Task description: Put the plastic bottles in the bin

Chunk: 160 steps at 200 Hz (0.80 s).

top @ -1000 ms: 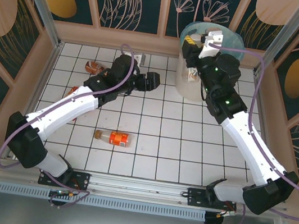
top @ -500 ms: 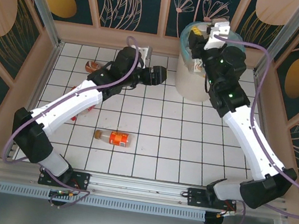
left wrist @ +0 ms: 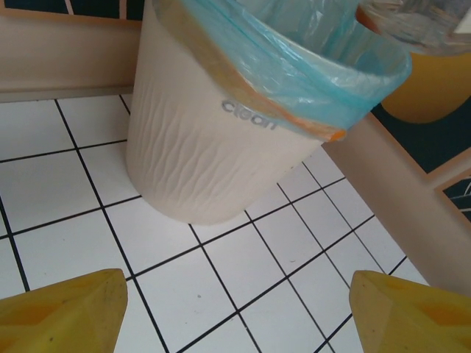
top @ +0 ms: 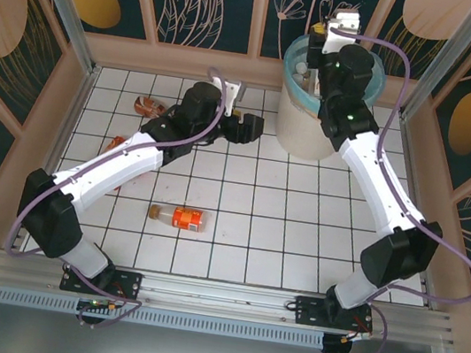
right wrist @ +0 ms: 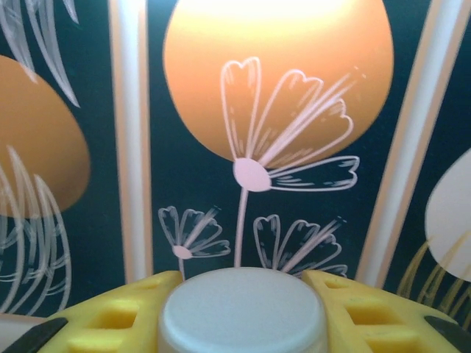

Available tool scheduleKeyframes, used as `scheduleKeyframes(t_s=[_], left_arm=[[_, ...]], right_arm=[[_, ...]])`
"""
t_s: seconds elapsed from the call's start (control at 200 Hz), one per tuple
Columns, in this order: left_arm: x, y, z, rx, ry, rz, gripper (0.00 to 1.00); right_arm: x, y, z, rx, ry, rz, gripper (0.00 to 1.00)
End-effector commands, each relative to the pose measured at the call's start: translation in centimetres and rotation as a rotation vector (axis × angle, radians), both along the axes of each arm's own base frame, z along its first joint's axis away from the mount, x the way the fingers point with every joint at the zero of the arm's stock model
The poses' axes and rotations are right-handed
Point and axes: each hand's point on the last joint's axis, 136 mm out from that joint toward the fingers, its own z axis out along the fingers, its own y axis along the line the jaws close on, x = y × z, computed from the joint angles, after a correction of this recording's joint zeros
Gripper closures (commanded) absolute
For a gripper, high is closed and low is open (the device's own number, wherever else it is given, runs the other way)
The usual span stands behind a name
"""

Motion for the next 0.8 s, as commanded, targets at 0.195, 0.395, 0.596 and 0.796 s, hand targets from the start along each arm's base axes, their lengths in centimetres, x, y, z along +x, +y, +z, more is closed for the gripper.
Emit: scheduleKeyframes(t_s=[0.195,0.395,0.596,0.796], left_arm=[[-1.1,0.9,2.5,-0.001,-0.123,-0.019,0.2],[-1.2,1.4,2.5,0.024,-0.133,-0.007,0.2],[-1.0,2.2,2.2,0.049,-0.149,0.031,0.19],[-0.9,2.4,1.9,0.053,-0.143,0.039,0.19]], right_arm=[[6.2,-2.8,-1.4,-0.045,0.06,-0.238,0.74],[9.6,-3.1,-4.6,-0.056,0.156,-0.323,0.66],[10.9,-4.3,-7.7,-0.027,0.237,-0.361,0.65],[11.0,-5.7,-9.6,0.026,0.308,-0.364,0.59]])
